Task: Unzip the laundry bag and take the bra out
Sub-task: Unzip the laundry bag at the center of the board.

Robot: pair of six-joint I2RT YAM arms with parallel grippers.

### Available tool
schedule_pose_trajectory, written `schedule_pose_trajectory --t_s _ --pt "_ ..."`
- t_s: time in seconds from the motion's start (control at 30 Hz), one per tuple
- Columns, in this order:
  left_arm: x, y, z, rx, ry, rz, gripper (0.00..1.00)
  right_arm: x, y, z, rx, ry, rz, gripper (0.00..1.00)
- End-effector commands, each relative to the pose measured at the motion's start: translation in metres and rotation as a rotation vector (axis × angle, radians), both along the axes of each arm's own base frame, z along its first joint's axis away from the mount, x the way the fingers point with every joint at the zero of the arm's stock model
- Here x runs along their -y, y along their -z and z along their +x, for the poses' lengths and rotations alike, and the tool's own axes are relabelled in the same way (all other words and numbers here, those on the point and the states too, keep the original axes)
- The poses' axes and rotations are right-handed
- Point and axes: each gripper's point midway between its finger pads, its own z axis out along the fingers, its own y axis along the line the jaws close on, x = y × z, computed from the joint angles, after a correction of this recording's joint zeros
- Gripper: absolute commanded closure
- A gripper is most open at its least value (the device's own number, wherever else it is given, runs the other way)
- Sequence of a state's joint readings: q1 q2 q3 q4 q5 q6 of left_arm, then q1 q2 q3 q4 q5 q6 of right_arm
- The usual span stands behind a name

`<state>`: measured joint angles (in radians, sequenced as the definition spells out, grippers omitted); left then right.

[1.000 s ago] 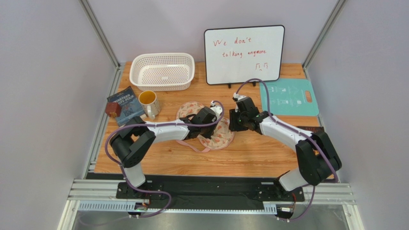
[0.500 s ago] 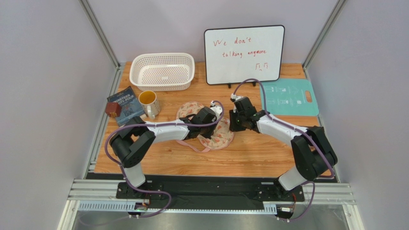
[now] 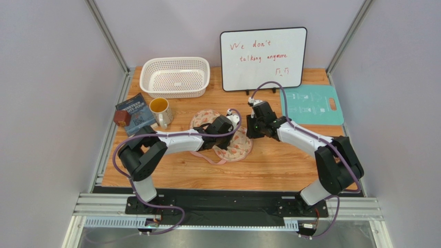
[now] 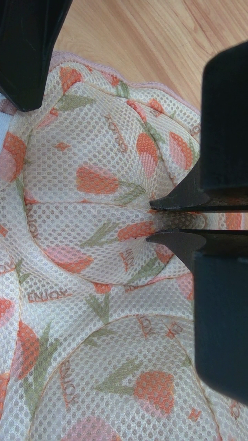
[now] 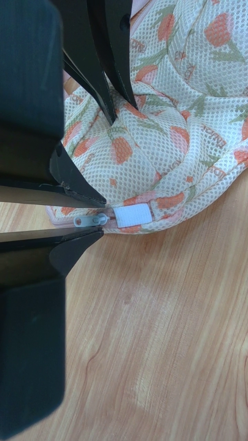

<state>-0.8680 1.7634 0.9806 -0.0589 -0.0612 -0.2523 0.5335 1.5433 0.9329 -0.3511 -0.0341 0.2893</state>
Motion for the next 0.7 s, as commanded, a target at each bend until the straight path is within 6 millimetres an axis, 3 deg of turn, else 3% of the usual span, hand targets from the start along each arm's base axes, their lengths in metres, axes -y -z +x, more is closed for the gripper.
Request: schedule_pose_trajectory --t_s 0.0,0.1,0.5,0.67 --pt "-0.041 0.042 -0.035 -0.146 0.017 0.171 1.00 -0.006 -0.018 0.013 0.057 -0.009 0.018 0.76" --pt "-0.041 0.038 -0.034 -0.141 0.012 0.170 1.00 -0.003 -0.010 0.008 0.035 -0.010 0.010 0.77" --pt "-0.042 0.038 -0.034 -0.144 0.011 0.182 1.00 0.004 -0.020 -0.002 0.053 -0.006 0.012 0.71" --pt "-0.042 0.037 -0.034 -0.144 0.009 0.179 1.00 0.000 -0.014 -0.005 0.032 -0.019 0.024 0.69"
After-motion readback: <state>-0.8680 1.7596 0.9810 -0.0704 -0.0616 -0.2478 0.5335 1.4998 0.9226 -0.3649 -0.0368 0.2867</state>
